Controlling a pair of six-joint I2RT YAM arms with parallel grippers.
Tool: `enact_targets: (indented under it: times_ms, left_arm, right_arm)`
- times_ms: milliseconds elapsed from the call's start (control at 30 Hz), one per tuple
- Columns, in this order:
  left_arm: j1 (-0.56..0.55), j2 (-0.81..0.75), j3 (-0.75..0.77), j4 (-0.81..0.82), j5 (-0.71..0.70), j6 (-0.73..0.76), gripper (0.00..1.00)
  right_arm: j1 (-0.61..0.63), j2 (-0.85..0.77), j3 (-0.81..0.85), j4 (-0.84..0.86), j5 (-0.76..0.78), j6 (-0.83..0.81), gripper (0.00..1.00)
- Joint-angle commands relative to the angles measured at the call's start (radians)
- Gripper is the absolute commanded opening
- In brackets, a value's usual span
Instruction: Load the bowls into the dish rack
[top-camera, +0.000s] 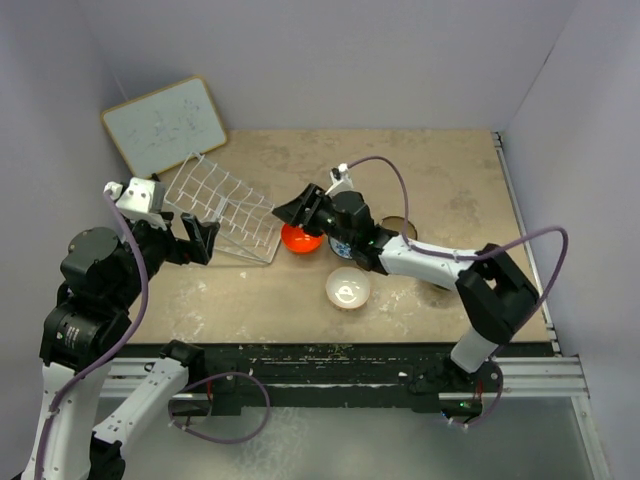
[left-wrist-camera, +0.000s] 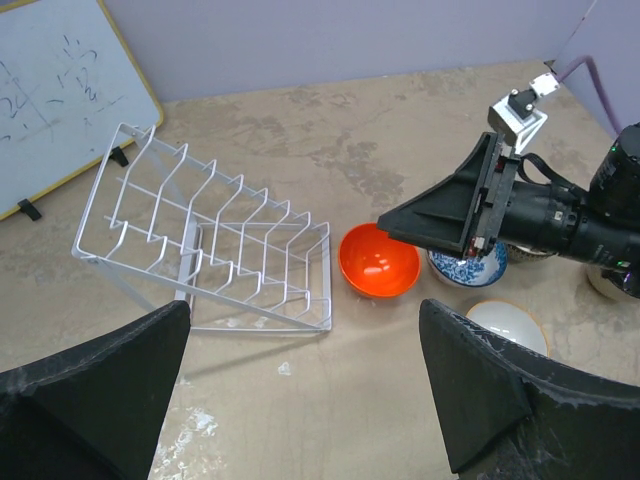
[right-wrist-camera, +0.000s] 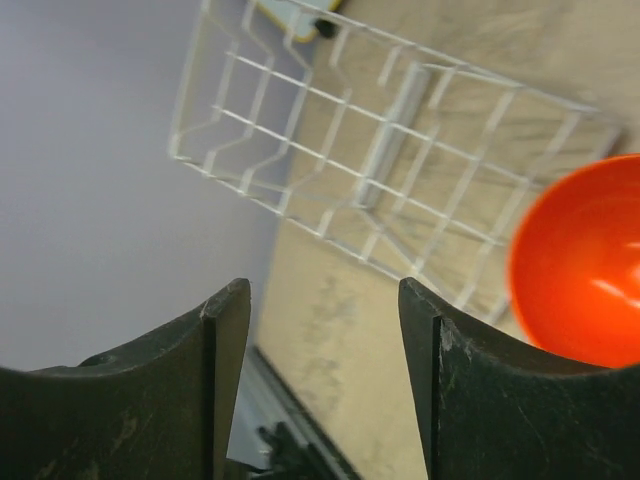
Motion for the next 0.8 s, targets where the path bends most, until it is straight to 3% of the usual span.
enact_targets:
  times_ms: [0, 167, 433, 767]
  left_arm:
    - [-0.005, -0.003, 0.022, 0.035, 0.003, -0.008, 0.99]
    - [-0.005, -0.002, 0.033, 0.028, -0.012, -0.003, 0.99]
    - [-0.004, -0.01, 0.018, 0.03, -0.015, -0.006, 0.99]
    - [-0.005, -0.027, 0.017, 0.007, -0.044, 0.011, 0.99]
  right_arm:
    - [0.011, -0.133, 0.056, -0.418, 0.152, -0.307, 0.64]
    - [0.033, -0.174, 0.154, -0.785, 0.301, -0.491, 0.67]
    - [0.034, -0.089, 0.246, -1.098, 0.371, -0.676, 0.64]
    - [0.034, 0.004, 0.245, -1.103, 0.336, -0.769, 0.64]
